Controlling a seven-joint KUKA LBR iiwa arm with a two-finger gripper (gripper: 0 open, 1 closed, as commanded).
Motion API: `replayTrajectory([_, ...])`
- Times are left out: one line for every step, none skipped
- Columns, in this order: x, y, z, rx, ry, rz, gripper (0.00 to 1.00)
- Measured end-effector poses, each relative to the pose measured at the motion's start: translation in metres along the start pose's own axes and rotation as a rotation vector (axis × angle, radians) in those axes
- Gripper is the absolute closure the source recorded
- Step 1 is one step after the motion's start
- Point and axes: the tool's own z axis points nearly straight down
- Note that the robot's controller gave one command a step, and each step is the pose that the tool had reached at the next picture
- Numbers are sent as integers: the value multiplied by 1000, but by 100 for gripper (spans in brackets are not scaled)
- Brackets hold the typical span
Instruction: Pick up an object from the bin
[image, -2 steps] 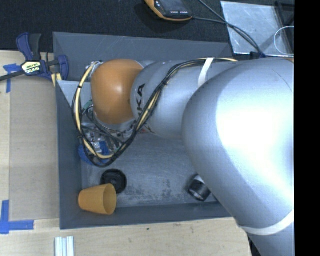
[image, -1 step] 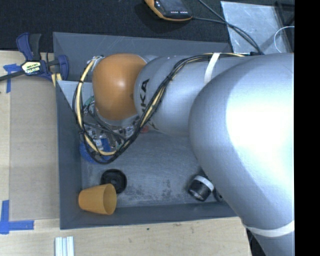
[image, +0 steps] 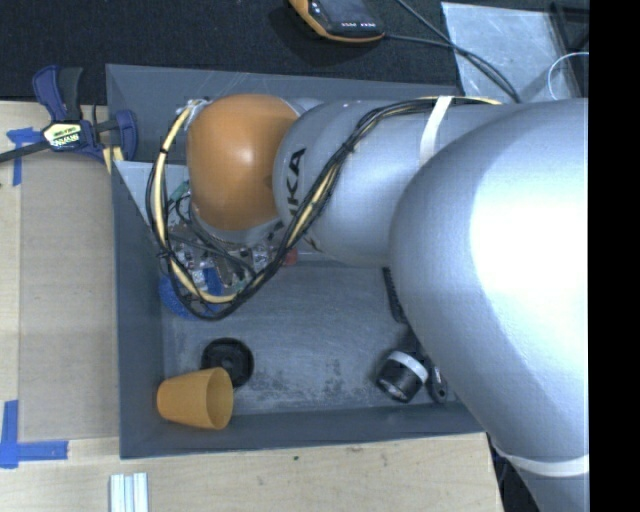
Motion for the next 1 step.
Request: replayTrajectory([-1, 0, -8, -1, -5, 0, 100])
